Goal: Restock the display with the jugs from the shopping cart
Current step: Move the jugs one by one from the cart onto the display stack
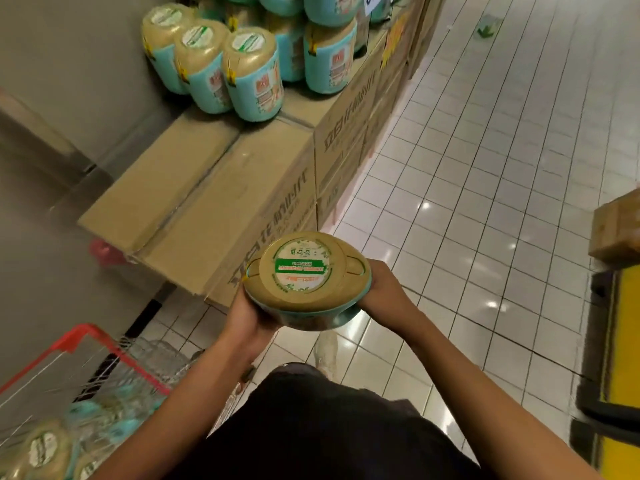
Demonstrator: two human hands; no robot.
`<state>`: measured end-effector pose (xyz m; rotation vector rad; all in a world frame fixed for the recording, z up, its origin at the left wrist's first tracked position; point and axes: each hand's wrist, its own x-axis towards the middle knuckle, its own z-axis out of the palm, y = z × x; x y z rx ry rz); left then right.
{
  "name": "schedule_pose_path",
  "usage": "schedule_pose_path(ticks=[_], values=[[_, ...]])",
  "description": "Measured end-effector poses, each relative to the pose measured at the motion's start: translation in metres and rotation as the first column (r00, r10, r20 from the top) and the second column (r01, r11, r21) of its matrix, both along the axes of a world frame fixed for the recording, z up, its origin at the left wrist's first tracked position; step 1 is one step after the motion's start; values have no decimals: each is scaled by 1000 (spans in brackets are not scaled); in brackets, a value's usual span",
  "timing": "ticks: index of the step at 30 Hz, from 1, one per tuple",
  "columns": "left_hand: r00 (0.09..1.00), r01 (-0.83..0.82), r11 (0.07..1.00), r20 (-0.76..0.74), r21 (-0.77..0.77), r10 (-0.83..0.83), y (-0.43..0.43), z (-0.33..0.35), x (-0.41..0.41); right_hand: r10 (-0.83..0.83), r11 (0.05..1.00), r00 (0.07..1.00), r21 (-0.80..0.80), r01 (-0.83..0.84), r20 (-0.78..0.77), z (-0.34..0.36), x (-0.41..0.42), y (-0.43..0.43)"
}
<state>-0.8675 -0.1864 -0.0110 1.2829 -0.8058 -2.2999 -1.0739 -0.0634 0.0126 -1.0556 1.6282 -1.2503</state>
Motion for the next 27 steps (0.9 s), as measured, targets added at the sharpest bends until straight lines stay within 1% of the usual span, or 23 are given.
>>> schedule_pose_path(ticks=[5, 8, 12, 15, 17, 18, 20, 22, 24, 27], values=[[999, -35, 999, 15, -13, 36, -59, 13, -74, 52, 999, 999, 13, -52, 4, 17, -77, -71], [995, -86, 996, -51, -14, 85, -92, 15, -112, 78, 997, 997, -5, -78, 12, 23, -117, -115], [976, -196, 981, -96, 7, 196, -130, 10, -162, 128, 991, 992, 50, -127, -23, 16, -172, -180], [945, -320, 947, -67, 16, 321, -156, 5, -200, 195, 979, 978, 80, -189, -70, 7, -211, -225], [908, -414, 910, -61, 30, 415, -171, 5, -226, 196, 977, 978, 98, -188, -74, 4, -228, -252], [880, -465, 883, -78, 63, 469, -177, 5, -238, 183, 979, 980, 108, -174, -76, 3, -235, -265], [820, -548, 829, -123, 112, 559, -189, 5, -259, 181, 981, 979, 88, -173, -95, 3, -247, -289], [756, -636, 764, -112, 109, 645, -202, 4, -278, 198, 979, 975, 63, -192, -103, 5, -261, -313], [715, -690, 720, -85, 77, 694, -216, 3, -290, 257, 966, 962, 48, -254, -92, 7, -276, -337], [658, -749, 662, -77, 37, 749, -238, 0, -297, 427, 904, 900, 53, -424, -92, 8, -295, -367]])
